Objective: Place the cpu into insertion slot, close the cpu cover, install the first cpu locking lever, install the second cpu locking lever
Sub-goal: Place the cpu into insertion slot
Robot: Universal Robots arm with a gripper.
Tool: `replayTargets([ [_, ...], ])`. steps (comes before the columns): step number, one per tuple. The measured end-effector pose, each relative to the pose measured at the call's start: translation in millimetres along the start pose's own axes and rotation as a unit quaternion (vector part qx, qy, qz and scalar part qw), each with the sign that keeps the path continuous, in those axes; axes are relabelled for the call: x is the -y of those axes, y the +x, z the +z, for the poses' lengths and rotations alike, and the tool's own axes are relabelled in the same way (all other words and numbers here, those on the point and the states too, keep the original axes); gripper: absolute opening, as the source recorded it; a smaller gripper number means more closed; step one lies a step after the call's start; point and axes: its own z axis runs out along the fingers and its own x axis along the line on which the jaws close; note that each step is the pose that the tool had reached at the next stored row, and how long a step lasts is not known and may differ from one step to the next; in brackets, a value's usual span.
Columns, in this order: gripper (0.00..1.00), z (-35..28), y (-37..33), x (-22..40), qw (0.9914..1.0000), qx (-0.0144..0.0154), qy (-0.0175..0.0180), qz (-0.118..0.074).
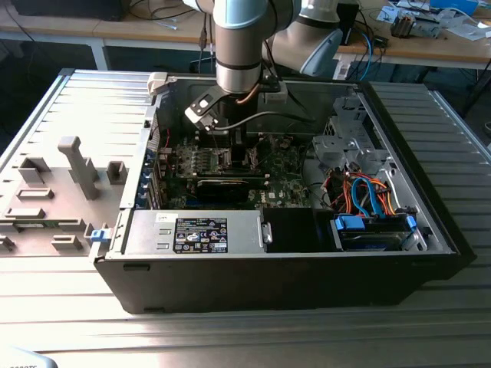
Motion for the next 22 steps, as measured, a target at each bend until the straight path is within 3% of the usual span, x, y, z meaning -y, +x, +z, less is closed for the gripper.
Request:
replayTargets([
  [22,0.55,2.8,2.3,0.2,1.0,-0.0007,0.0001,0.002],
])
